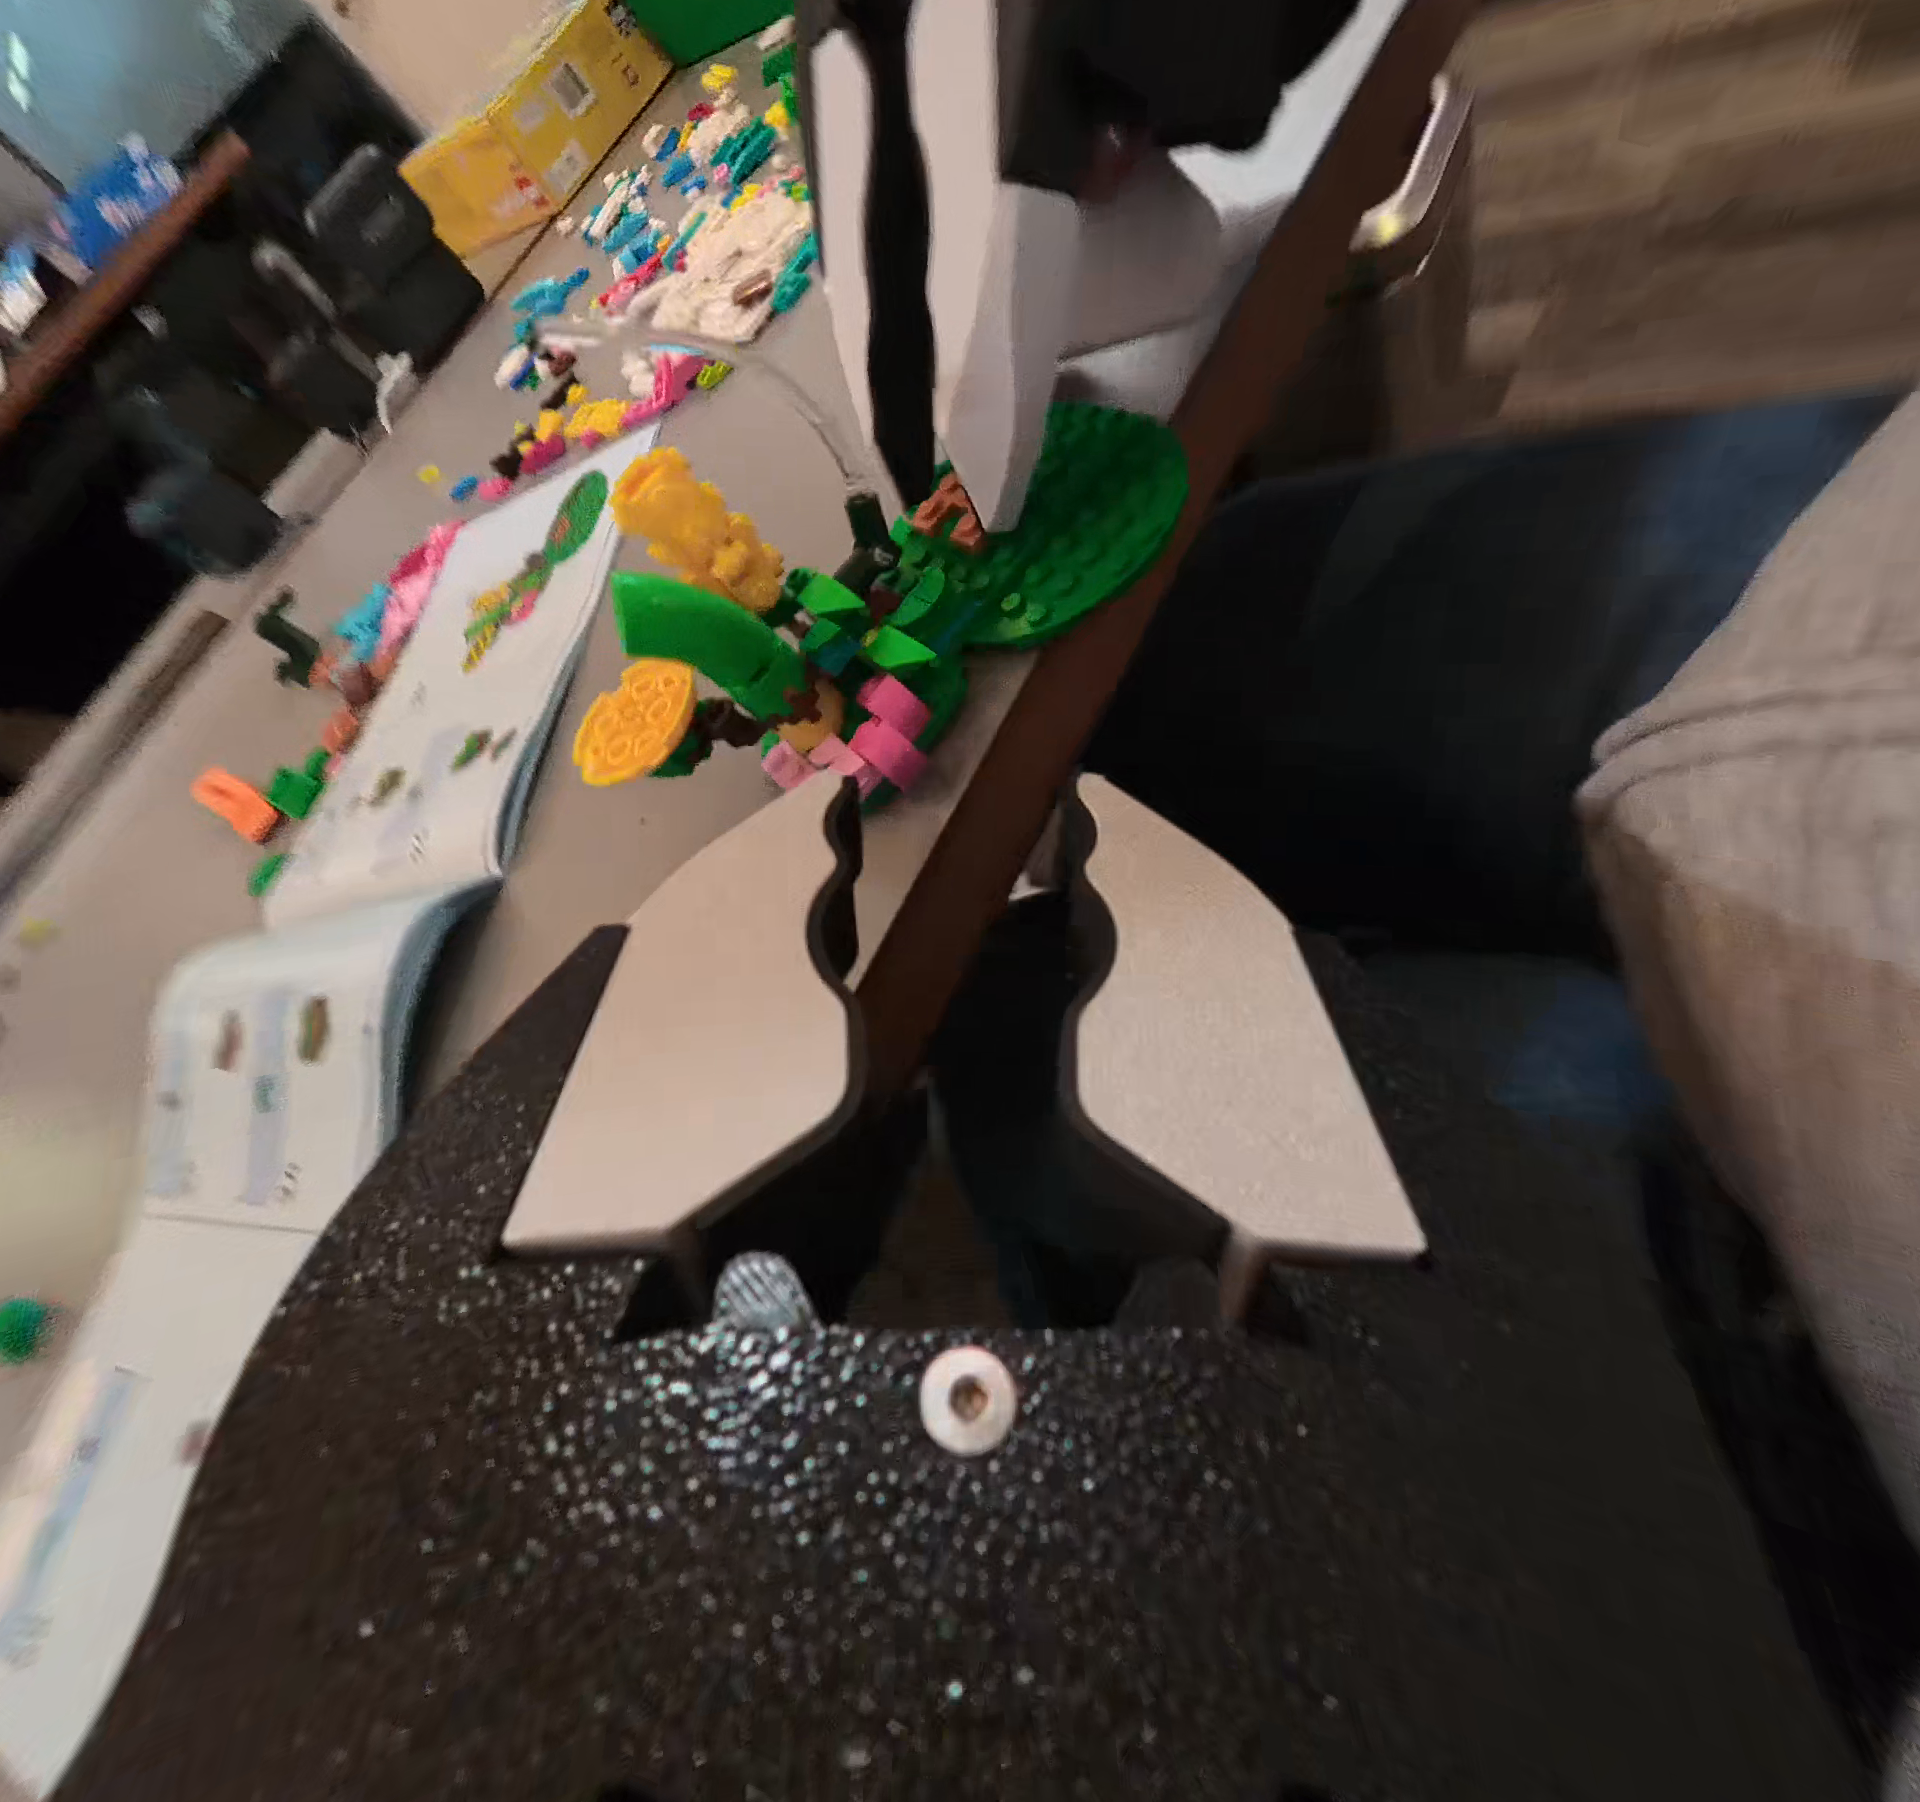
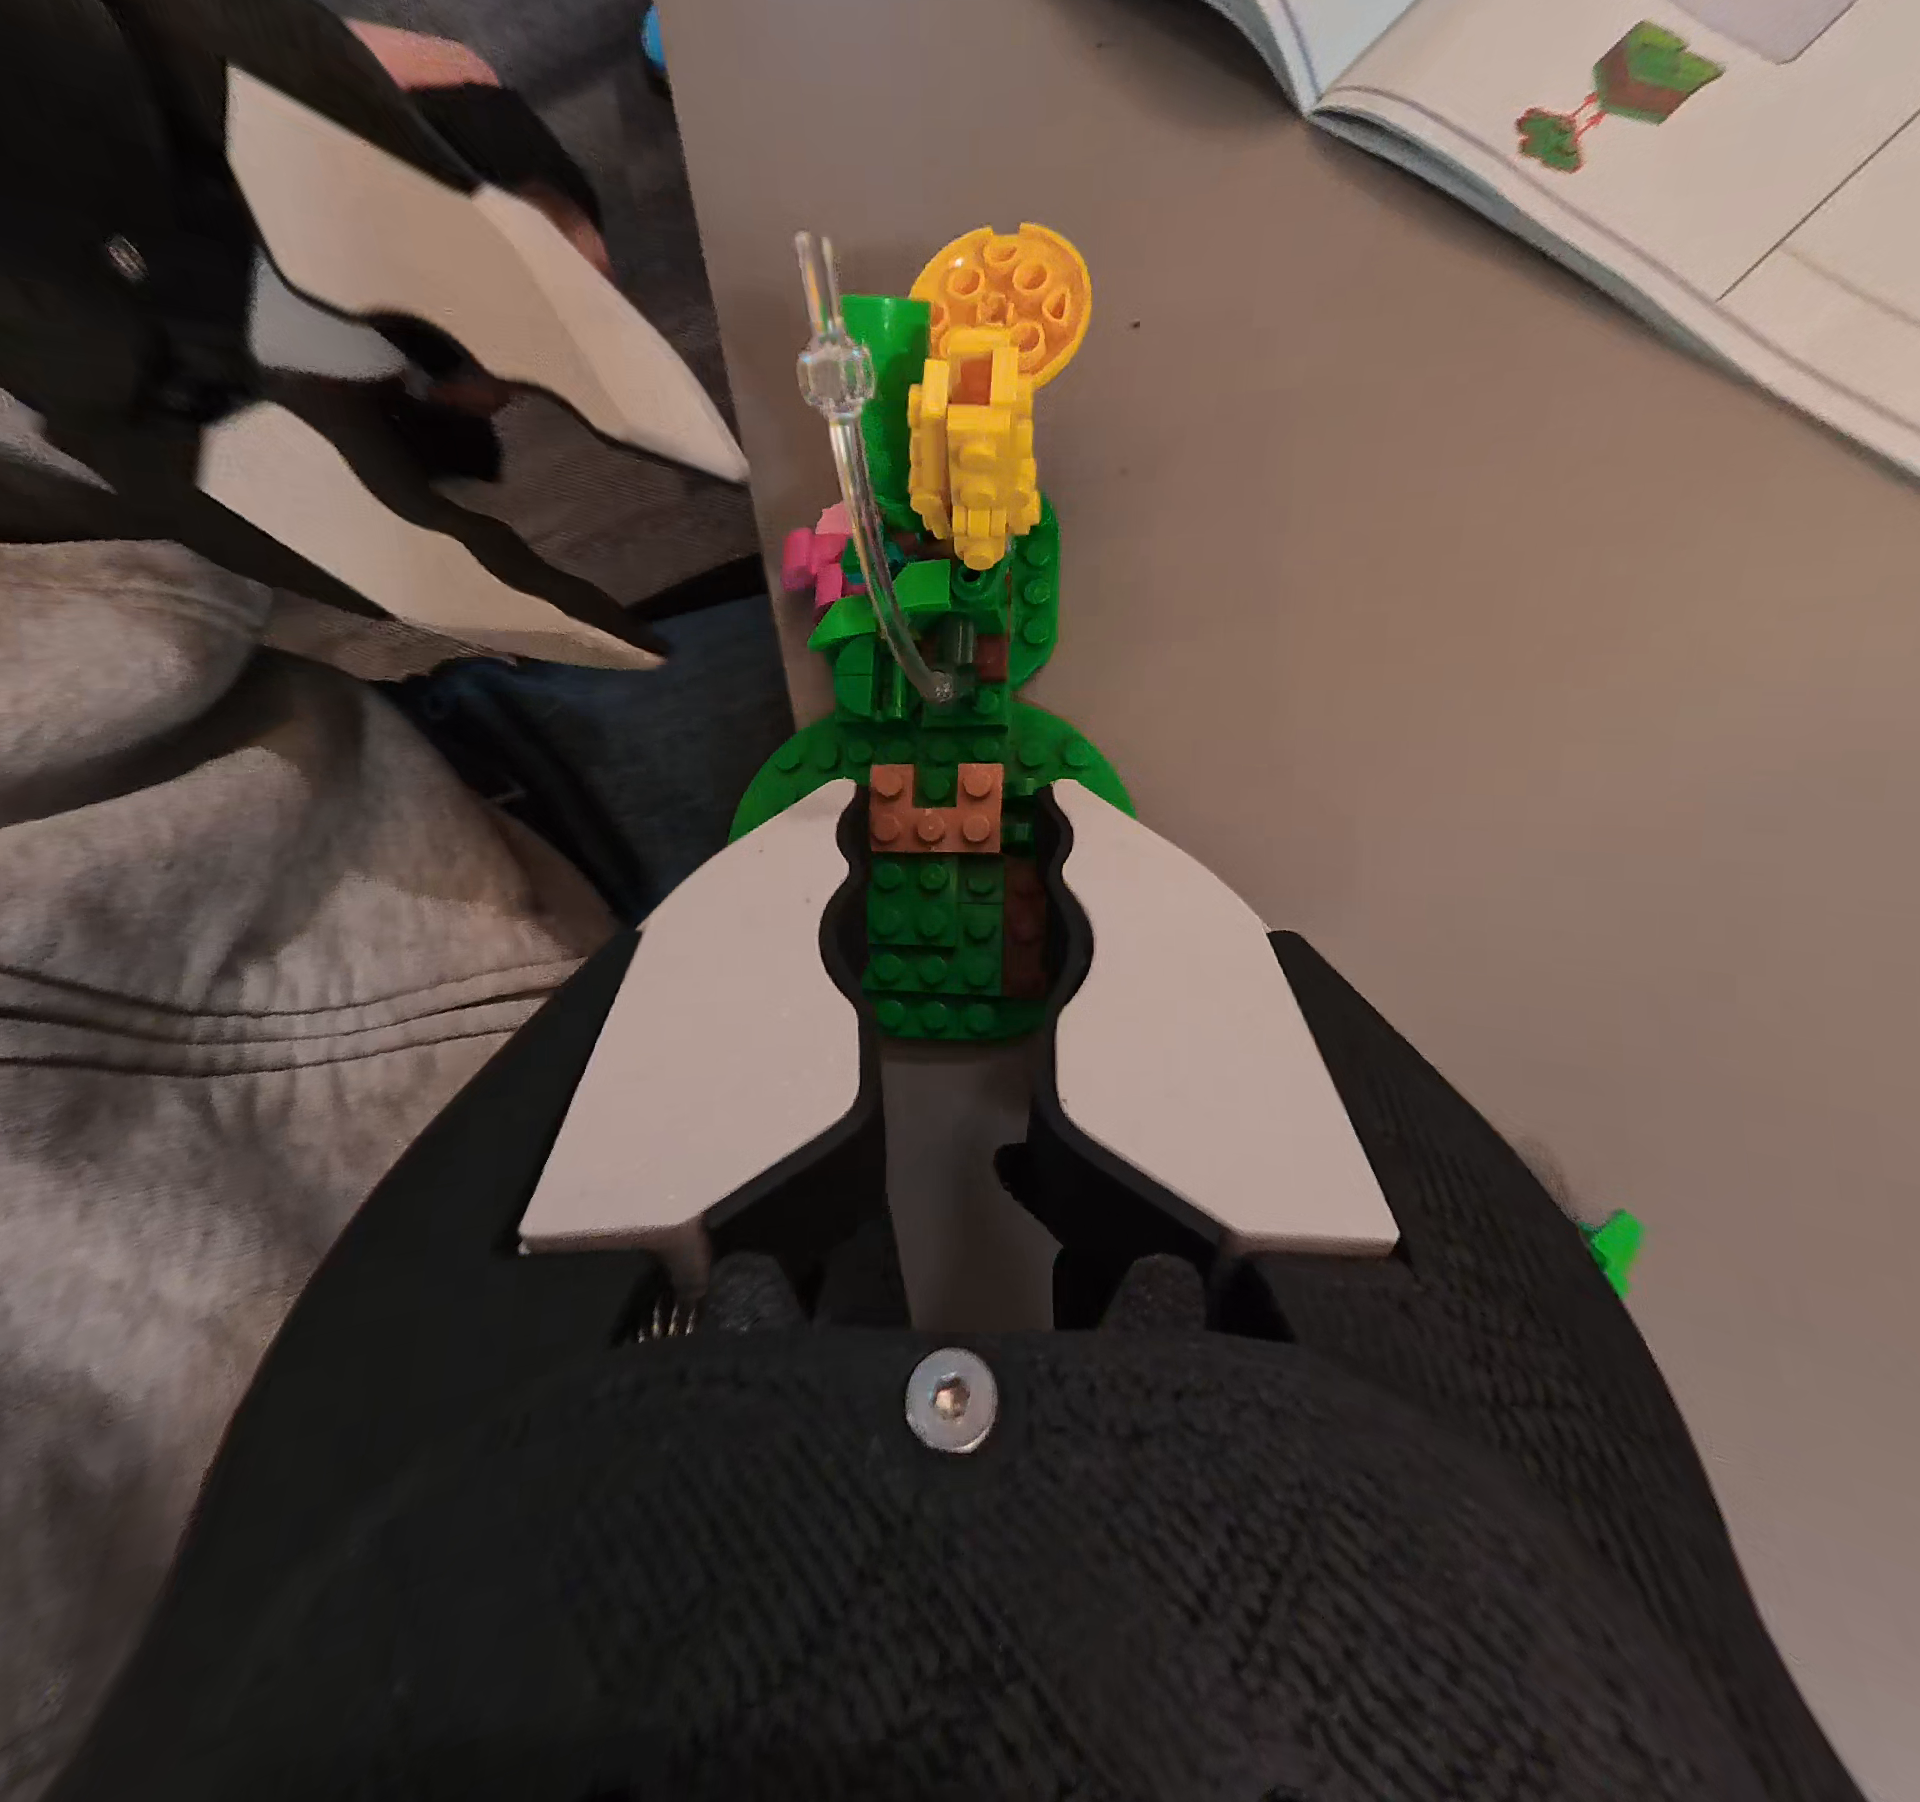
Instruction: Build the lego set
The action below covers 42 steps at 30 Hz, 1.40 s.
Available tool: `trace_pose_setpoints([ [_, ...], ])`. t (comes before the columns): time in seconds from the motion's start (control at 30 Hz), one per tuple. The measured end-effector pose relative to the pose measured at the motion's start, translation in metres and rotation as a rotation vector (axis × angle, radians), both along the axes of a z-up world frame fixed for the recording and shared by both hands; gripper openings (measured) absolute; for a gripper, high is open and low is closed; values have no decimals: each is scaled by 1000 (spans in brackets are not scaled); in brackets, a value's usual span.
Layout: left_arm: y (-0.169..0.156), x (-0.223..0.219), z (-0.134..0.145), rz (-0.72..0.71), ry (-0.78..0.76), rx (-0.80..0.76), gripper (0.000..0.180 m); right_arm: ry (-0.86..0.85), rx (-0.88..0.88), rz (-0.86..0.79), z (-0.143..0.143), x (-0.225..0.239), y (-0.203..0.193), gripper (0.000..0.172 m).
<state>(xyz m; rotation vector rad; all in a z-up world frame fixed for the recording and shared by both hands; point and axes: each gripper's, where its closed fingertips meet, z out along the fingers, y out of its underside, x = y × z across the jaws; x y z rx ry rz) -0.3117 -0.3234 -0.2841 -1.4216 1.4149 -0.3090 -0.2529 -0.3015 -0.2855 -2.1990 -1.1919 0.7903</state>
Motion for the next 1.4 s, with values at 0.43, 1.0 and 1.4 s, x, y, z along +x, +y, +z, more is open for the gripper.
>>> trace_pose_setpoints([
  [0.43,-6,12,3,-82,98,220,45,-233,613,312,1,5,-46,53],
  [1.0,-15,-4,30,2,-24,105,46,-390,929,200,8,-1,-50,4],
  [1.4,9,27,31,-49,109,229,32,-32,742,110,49,17,-45,2],
])
